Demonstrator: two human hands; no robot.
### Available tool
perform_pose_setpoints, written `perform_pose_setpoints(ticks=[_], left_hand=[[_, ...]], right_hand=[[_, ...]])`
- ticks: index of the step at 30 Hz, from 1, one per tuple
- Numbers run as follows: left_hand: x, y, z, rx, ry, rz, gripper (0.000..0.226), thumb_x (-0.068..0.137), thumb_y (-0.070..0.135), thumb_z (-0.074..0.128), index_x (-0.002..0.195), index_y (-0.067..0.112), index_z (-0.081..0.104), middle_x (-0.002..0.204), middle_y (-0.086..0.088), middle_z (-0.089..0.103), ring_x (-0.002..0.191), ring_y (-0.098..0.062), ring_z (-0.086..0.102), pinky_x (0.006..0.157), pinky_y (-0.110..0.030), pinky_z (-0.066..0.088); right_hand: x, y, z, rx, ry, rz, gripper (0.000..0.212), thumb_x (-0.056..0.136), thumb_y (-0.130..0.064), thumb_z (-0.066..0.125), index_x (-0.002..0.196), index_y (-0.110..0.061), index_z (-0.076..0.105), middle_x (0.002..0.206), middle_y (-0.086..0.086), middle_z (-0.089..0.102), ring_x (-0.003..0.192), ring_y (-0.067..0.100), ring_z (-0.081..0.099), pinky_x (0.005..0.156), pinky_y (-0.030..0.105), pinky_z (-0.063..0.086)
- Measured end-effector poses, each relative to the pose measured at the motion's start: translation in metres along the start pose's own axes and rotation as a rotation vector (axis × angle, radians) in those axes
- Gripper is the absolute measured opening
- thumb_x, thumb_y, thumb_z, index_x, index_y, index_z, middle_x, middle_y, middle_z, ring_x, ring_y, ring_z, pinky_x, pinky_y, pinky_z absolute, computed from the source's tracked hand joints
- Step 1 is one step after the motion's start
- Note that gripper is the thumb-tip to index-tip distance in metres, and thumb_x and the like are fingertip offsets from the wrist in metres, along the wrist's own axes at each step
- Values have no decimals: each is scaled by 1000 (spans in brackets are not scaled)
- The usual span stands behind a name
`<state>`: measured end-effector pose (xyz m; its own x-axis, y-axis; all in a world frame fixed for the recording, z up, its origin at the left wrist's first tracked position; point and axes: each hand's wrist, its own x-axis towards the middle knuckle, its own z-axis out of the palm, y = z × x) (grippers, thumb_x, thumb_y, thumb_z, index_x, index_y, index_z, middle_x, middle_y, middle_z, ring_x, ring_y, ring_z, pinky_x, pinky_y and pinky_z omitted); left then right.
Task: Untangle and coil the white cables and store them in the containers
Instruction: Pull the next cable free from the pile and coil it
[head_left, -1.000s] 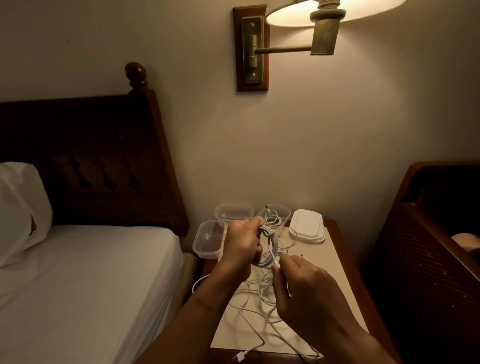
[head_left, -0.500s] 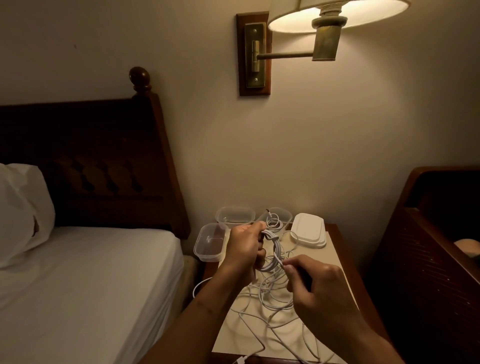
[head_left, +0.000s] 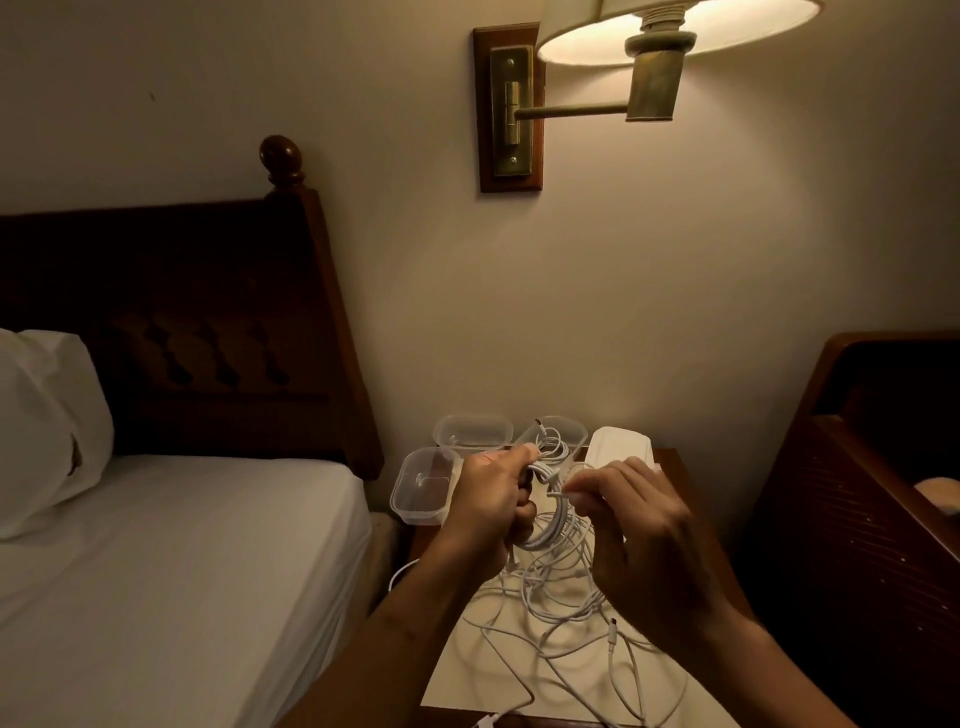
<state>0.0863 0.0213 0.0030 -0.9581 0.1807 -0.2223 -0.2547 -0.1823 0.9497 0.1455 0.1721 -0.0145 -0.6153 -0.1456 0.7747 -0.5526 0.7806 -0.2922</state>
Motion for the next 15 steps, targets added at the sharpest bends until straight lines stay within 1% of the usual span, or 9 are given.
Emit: perform_pose_setpoints(ticks=[1,3,6,8,9,11,13,14,15], left_hand=[[2,2,-1,-13,13,1,42,105,19,51,65,19,38,53,3,24,39,-9,20,39,-19,19],[8,7,-5,-34,31,-13,42,104,19,52,64,20,39,53,4,23,39,-8,19,38,-18,18],[14,5,-5,-55,40,-45,43,104,19,52,62,20,40,53,4,22,38,-8,18,37,-17,17],[15,2,-4,-83,49,-68,42,103,19,52,63,20,39,54,3,22,38,-8,18,38,-16,17],[15,1,-5,-101,50,-78,42,103,19,53,63,20,39,55,3,22,38,-8,18,38,-16,16],[15,1,-7,-143,31,-103,44,103,20,53,62,21,37,53,4,21,36,-7,18,37,-16,16],[11,4,-8,-177,-17,-136,47,103,22,53,59,22,37,50,5,21,34,-6,19,36,-15,15],[8,6,-7,-185,-47,-150,48,104,22,53,58,22,37,48,6,22,33,-6,19,35,-15,15],[5,9,-6,-190,-75,-161,50,104,23,52,57,22,37,47,6,22,32,-6,20,34,-15,16]], right_hand=[[-3,-3,1,48,0,32,8,92,-7,61,93,-11,69,87,-2,66,81,11,59,68,22,46],[-13,-10,3,130,6,110,13,89,1,66,93,-11,68,87,-4,65,80,8,58,67,16,46],[-28,-19,9,191,8,224,18,85,3,71,95,-12,70,86,-5,66,80,6,62,64,19,52],[-34,-19,11,184,0,260,18,86,1,72,95,-14,69,87,-6,66,80,6,63,64,19,53],[-35,-16,10,145,-24,239,17,88,1,69,96,-15,68,88,-6,65,81,7,62,64,19,53],[-35,-8,5,-58,-83,124,17,89,0,65,97,-15,68,93,-1,65,87,16,61,68,24,53],[-33,1,2,-303,-104,36,22,81,2,70,98,-12,72,105,9,67,99,28,60,76,34,50],[-31,6,1,-367,-94,35,27,75,4,74,98,-11,74,108,13,66,103,32,59,79,38,49],[-29,10,2,-380,-71,47,32,72,6,76,99,-9,75,107,15,66,102,34,58,79,39,48]])
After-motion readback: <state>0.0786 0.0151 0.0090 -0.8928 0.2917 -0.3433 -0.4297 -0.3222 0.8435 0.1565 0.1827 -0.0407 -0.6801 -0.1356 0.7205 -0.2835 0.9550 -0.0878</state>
